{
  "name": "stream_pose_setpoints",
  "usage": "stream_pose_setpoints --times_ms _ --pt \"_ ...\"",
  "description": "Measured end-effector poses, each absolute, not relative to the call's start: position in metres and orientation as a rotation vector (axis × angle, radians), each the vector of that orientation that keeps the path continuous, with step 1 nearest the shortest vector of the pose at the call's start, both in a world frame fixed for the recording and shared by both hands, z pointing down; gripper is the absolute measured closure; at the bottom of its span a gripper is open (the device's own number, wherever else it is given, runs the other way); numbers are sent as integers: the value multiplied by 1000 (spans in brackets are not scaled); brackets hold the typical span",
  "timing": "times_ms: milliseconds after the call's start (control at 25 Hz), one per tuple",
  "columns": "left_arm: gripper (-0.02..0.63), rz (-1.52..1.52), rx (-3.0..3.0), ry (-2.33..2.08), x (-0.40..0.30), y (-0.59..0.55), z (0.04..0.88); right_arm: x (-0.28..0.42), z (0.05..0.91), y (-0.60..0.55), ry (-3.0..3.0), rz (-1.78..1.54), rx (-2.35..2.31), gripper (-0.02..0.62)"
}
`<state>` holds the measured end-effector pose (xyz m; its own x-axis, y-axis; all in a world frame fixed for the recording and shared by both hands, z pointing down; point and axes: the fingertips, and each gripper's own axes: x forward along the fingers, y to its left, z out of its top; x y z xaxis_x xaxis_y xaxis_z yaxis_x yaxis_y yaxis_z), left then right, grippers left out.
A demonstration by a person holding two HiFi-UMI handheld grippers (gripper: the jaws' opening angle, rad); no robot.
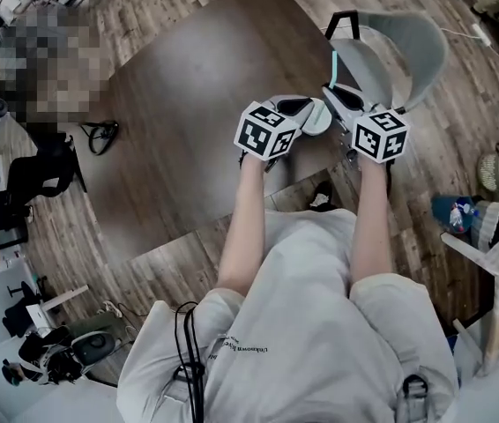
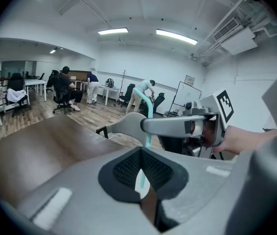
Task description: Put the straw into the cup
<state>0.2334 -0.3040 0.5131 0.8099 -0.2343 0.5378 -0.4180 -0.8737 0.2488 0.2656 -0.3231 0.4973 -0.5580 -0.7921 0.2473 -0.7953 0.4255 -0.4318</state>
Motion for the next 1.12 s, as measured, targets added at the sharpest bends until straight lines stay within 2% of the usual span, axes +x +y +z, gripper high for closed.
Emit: stream_pose_setpoints --times_ms 480,1120 --pt "606 700 2515 -717 213 -315 538 244 557 -336 -2627 909 1206 535" --pt "605 681 2426 -829 188 -295 553 237 593 -337 -2528 922 1191 535"
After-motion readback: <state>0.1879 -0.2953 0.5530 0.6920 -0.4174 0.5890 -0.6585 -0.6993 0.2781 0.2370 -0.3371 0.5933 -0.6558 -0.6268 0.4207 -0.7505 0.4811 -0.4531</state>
